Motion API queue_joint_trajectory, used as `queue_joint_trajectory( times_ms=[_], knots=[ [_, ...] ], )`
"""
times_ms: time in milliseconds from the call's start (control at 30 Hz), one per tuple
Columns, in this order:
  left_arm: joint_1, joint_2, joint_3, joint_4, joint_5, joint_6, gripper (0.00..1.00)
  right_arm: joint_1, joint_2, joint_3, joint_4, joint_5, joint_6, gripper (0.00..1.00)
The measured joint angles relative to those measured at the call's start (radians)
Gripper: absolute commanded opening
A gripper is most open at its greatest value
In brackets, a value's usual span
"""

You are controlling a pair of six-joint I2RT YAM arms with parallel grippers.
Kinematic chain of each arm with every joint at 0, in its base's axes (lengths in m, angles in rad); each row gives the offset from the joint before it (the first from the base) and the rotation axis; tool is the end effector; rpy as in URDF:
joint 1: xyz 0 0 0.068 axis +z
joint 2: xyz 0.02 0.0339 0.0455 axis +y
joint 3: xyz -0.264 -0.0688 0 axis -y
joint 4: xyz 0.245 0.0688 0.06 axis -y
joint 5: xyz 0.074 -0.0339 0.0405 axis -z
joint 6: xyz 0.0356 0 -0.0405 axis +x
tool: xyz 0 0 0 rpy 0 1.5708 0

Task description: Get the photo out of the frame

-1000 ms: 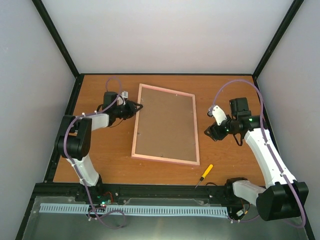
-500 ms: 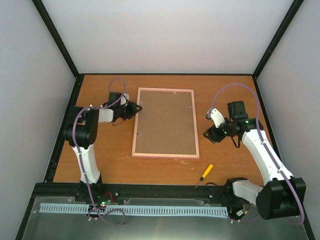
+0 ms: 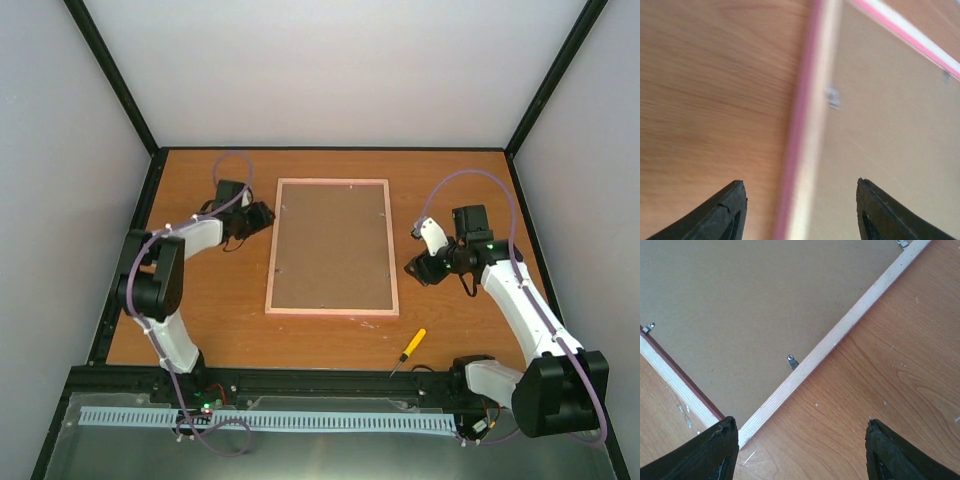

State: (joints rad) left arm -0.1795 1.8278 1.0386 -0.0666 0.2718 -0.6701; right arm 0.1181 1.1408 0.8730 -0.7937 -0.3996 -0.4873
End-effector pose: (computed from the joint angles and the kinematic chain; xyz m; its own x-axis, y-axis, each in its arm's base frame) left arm 0.3656 -0.0760 0.1554 -0.7967 -0.4635 -0.3879 -0.1909 0.8020 -0.5661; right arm 0.2110 0.0390 0.2533 -0.6271 -0.5088 -0.5899 -0.6683 0.7404 0.0718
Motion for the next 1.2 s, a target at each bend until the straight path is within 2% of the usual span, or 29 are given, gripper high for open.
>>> queue_joint_trajectory(
  times_ms=[133,333,567,700,900,1200],
  knots=[
    [-0.15,-0.164,-0.007,-0.087,-0.077,0.086,0.6,-0.006,0.006,-0.013,0.047,0.002,0.045,0.68],
    [-0.503,-0.341,-0.013,-0.15,-0.108,0.167,0.58,-0.054,0.034,-0.019,0.143,0.008,0.114,0.7],
    [-0.858,-0.293,-0.013,-0.189,-0.133,0.193,0.62,-0.1,0.036,-0.05,0.215,0.059,0.164,0.74],
    [-1.017,-0.156,0.06,-0.23,-0.169,0.209,0.62,-0.108,0.032,-0.059,0.233,0.078,0.173,0.75],
    [-1.144,0.054,0.203,-0.258,-0.229,0.197,0.61,-0.108,0.004,-0.066,0.246,0.107,0.175,0.76],
    [-1.173,0.207,0.326,-0.267,-0.29,0.158,0.58,-0.108,-0.084,-0.081,0.255,0.125,0.175,0.77]
  ],
)
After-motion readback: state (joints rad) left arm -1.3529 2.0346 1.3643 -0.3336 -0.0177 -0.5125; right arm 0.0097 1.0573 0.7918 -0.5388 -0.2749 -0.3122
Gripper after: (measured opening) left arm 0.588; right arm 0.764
